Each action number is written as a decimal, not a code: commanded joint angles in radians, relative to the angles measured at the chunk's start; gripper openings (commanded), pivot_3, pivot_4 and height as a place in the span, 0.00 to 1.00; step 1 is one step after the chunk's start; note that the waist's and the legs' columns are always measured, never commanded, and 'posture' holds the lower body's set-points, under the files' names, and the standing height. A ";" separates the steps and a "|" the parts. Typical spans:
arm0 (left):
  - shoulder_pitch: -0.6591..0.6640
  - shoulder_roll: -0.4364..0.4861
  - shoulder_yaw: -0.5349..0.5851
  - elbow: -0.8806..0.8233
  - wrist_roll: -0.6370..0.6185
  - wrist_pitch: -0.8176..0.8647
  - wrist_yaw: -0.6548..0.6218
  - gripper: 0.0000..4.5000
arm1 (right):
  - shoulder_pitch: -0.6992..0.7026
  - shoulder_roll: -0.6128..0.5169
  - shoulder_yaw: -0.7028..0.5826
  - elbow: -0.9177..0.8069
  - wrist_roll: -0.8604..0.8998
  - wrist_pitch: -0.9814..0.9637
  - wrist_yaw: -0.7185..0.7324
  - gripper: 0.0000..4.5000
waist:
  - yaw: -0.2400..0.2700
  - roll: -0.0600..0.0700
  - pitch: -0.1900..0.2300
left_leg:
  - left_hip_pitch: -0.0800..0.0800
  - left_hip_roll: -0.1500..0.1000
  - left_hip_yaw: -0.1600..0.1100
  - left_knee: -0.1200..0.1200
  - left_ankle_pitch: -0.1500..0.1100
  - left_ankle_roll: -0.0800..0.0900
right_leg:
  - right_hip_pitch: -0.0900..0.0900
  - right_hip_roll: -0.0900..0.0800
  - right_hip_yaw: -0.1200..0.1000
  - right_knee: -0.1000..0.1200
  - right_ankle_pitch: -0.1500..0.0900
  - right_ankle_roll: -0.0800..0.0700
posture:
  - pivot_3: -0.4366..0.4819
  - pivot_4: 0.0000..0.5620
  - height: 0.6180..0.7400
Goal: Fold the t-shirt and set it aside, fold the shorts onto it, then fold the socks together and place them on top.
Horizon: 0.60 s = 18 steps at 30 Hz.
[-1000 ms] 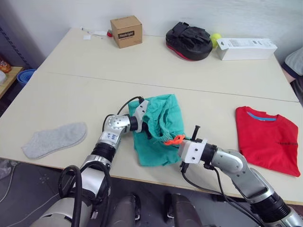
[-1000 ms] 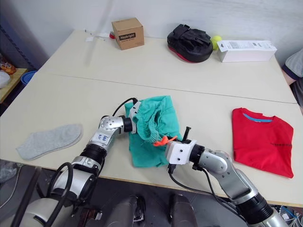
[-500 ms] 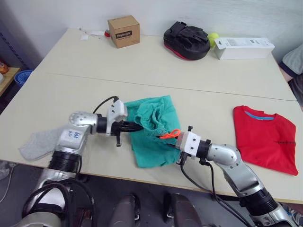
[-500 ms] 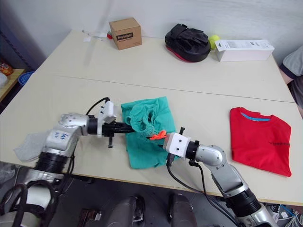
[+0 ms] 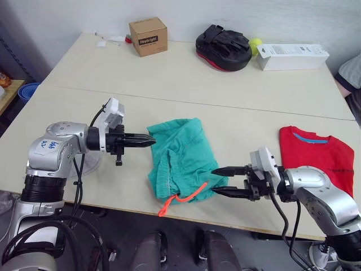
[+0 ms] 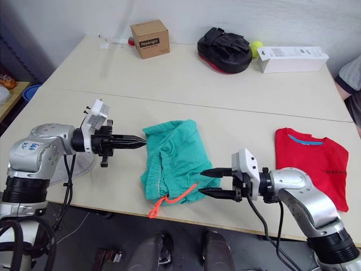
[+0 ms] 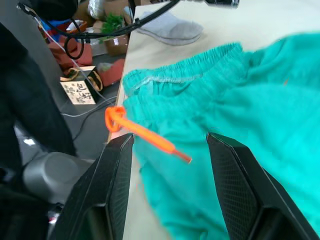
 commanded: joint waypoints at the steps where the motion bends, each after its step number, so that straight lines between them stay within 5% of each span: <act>1: -0.003 -0.009 0.040 -0.073 -0.061 0.014 0.021 0.00 | -0.009 0.011 -0.065 -0.029 0.062 0.050 -0.022 0.52 | 0.000 0.000 0.000 | 0.000 0.000 0.000 0.000 0.000 -0.001 | 0.000 0.000 0.000 0.000 0.000 0.000 | 0.48 0.27 1.00; 5: -0.015 -0.065 0.029 -0.111 -0.086 -0.011 0.061 0.00 | -0.034 0.036 -0.114 -0.014 0.111 0.102 -0.063 0.44 | 0.011 0.000 0.000 | 0.000 0.000 0.000 0.000 -0.001 -0.003 | 0.000 0.000 0.000 0.000 0.000 0.000 | 0.48 0.27 1.00; 11: 0.008 -0.238 -0.151 -0.052 0.089 -0.220 0.172 0.00 | -0.130 0.187 0.004 0.055 -0.042 0.026 -0.145 0.01 | 0.017 0.000 0.000 | 0.000 -0.001 0.001 0.000 -0.001 -0.003 | 0.000 0.000 0.000 0.000 0.000 0.000 | 0.48 0.27 1.00; 18: 0.017 -0.386 -0.221 0.213 0.250 -0.479 0.281 0.00 | -0.105 0.290 0.116 0.283 -0.302 -0.285 -0.118 0.01 | 0.017 0.000 0.000 | -0.001 -0.001 0.004 0.001 0.001 0.002 | -0.001 0.002 0.000 0.001 0.000 0.001 | 0.48 0.27 1.00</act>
